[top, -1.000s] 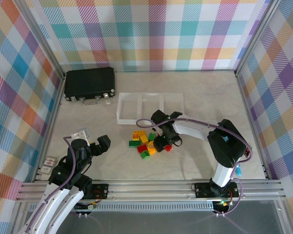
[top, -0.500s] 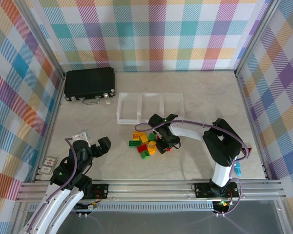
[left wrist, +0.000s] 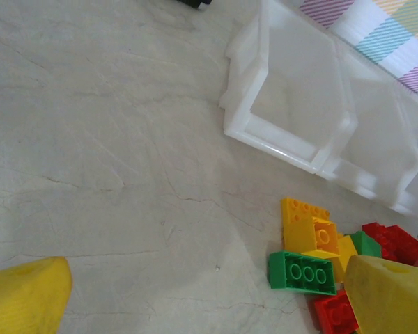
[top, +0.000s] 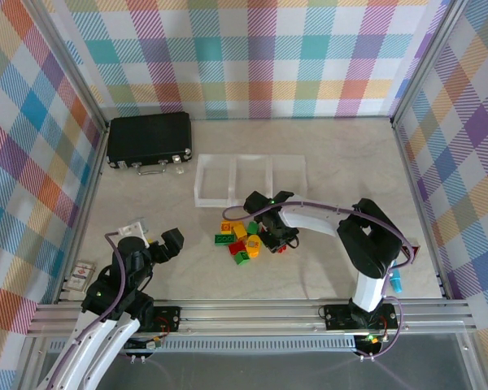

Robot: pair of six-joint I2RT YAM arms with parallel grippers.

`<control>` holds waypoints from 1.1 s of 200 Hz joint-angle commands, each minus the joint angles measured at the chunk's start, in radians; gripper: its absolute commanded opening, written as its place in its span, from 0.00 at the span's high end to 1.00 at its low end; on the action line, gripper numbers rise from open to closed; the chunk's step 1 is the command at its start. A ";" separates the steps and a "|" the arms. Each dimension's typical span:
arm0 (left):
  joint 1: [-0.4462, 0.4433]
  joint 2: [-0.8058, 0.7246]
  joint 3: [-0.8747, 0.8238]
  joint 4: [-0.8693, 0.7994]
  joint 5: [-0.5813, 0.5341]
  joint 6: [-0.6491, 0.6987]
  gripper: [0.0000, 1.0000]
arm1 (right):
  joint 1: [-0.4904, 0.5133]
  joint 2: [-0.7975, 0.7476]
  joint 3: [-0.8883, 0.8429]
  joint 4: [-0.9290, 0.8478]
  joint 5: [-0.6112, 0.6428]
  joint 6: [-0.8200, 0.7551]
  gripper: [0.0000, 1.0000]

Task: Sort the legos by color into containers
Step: Pick up the lego from the bottom-center of the table, then place the lego in the container.

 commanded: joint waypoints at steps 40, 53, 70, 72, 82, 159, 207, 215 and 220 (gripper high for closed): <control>-0.009 -0.027 -0.017 -0.017 -0.003 -0.010 0.00 | 0.012 -0.214 0.025 -0.070 0.025 0.052 0.75; -0.009 -0.024 -0.014 -0.008 0.005 -0.012 0.00 | 0.007 -0.256 0.058 -0.076 0.042 0.049 0.75; -0.009 -0.009 -0.009 0.004 0.017 -0.012 0.00 | -0.025 -0.272 0.134 -0.102 0.070 0.044 0.75; -0.009 -0.008 -0.008 0.006 0.018 -0.012 0.00 | -0.031 -0.272 0.144 -0.103 0.072 0.043 0.75; -0.009 0.009 -0.006 0.013 0.024 -0.006 0.00 | -0.063 -0.266 0.195 -0.108 0.085 0.036 0.76; -0.009 0.066 0.020 -0.008 0.004 0.008 0.00 | -0.323 -0.056 0.441 -0.027 -0.001 -0.027 0.77; -0.009 0.053 0.034 -0.033 -0.089 -0.012 0.00 | -0.365 0.083 0.512 -0.006 -0.027 -0.045 0.77; -0.009 0.049 0.037 -0.043 -0.108 -0.022 0.00 | -0.368 0.099 0.517 -0.002 -0.031 -0.045 0.77; -0.009 0.047 0.037 -0.045 -0.110 -0.022 0.00 | -0.370 0.107 0.519 0.001 -0.036 -0.044 0.77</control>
